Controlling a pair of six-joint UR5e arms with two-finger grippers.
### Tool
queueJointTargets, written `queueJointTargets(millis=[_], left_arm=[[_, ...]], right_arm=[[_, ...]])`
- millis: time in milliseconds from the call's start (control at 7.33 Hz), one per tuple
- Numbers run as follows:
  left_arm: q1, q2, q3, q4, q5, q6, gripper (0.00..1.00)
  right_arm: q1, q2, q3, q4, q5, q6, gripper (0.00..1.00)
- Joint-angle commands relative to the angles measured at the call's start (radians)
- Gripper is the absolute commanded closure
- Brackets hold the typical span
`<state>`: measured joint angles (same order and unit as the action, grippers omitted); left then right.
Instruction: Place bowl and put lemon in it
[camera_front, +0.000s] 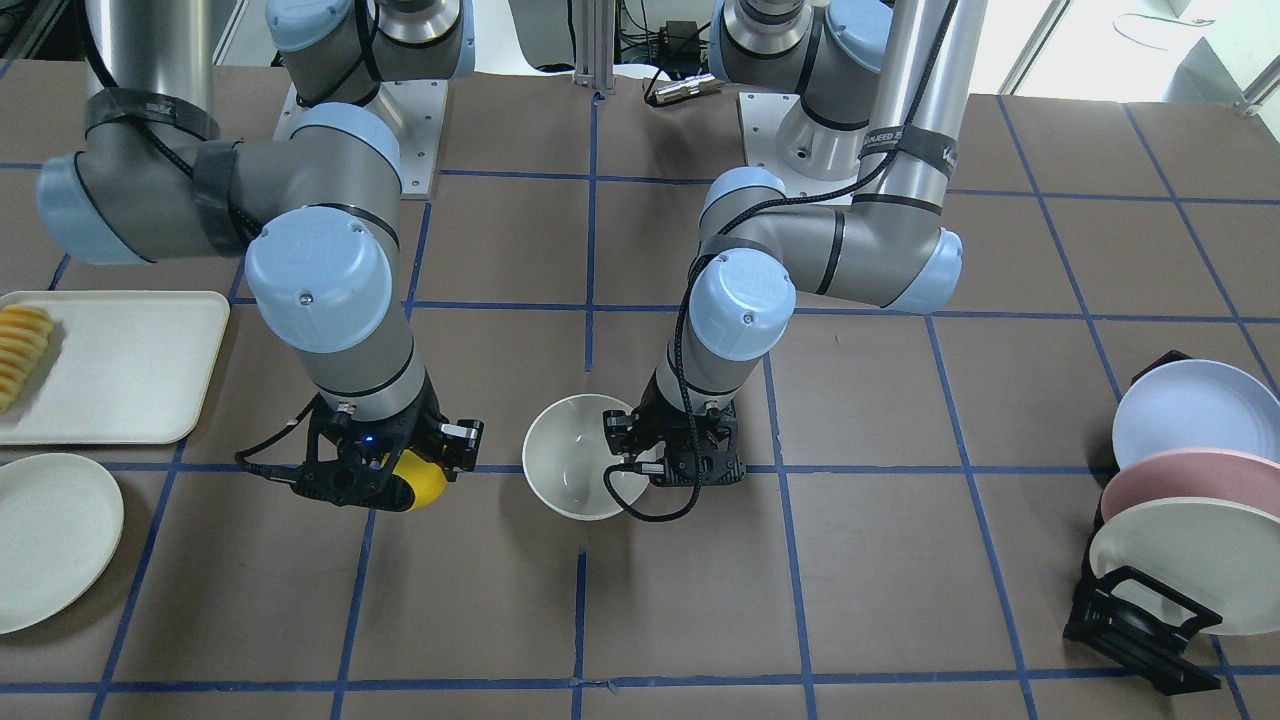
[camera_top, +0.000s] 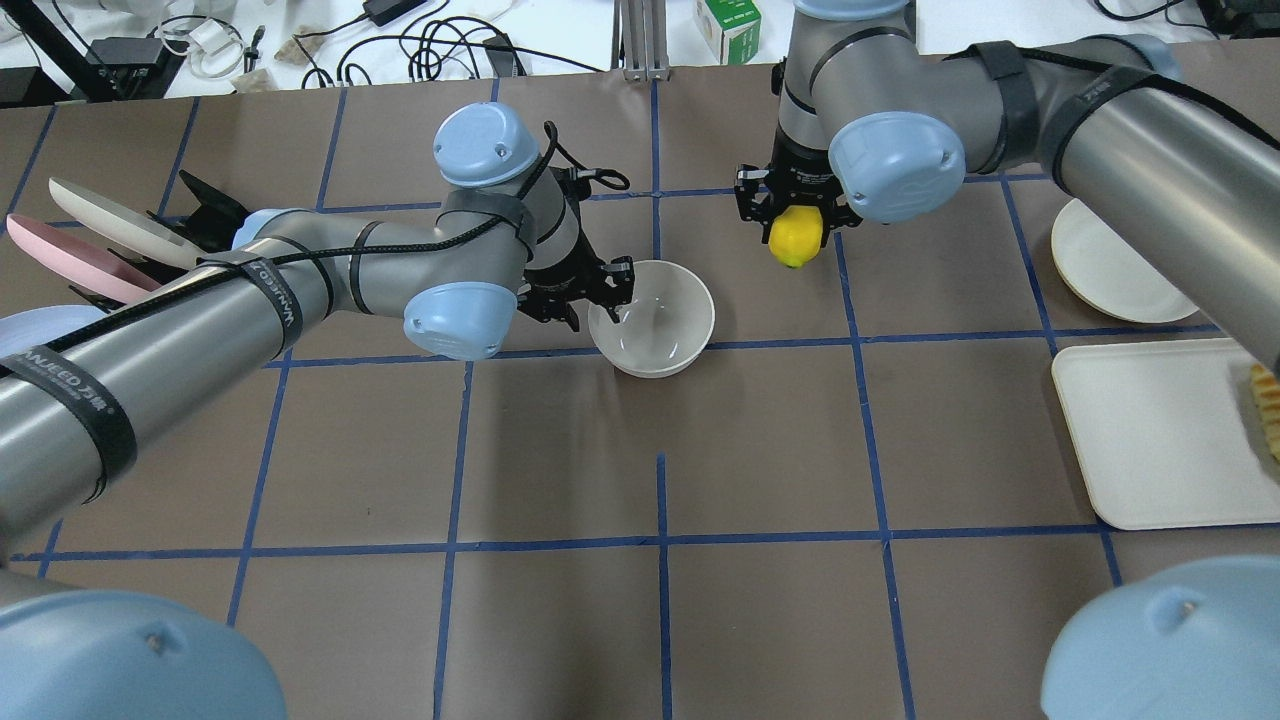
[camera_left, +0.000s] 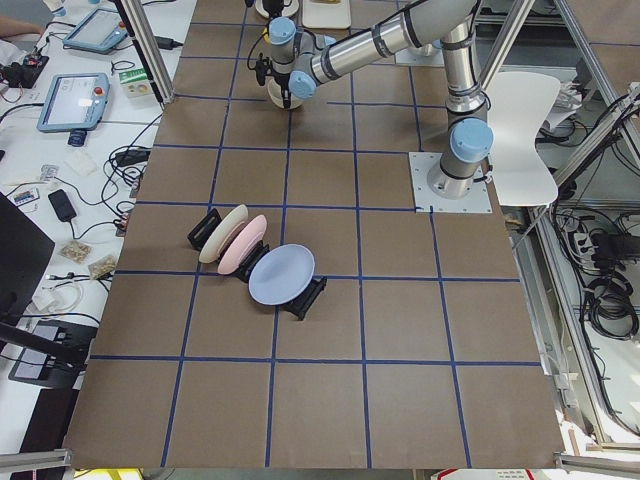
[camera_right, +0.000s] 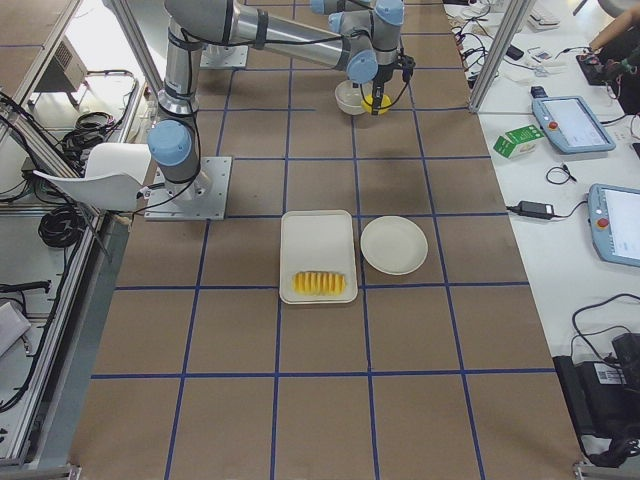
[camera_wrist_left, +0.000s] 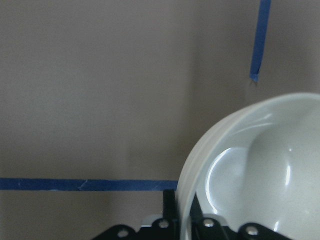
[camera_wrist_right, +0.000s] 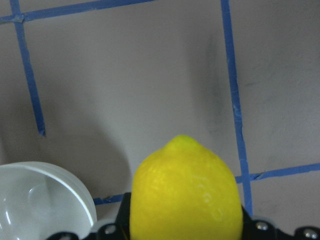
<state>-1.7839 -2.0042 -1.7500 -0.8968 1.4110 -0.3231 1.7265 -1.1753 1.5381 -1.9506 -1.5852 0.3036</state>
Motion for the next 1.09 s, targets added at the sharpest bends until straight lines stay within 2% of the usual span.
queueJointTargets(millis=[0, 136, 409, 545, 955], left_arm=[[0.021, 0.047, 0.038, -0.092, 0.014, 0.018, 0.00], [0.030, 0.083, 0.109, -0.226, 0.084, 0.027, 0.00], [0.084, 0.145, 0.266, -0.522, 0.150, 0.113, 0.00], [0.119, 0.174, 0.286, -0.575, 0.155, 0.192, 0.00], [0.121, 0.302, 0.264, -0.677, 0.145, 0.248, 0.00]], right_arm=[[0.082, 0.025, 0.002, -0.001, 0.002, 0.095, 1.00], [0.112, 0.045, 0.004, -0.023, 0.029, 0.124, 1.00], [0.154, 0.077, 0.019, -0.079, 0.060, 0.172, 1.00], [0.182, 0.094, 0.033, -0.147, 0.068, 0.175, 1.00], [0.226, 0.115, 0.060, -0.172, 0.063, 0.175, 1.00]])
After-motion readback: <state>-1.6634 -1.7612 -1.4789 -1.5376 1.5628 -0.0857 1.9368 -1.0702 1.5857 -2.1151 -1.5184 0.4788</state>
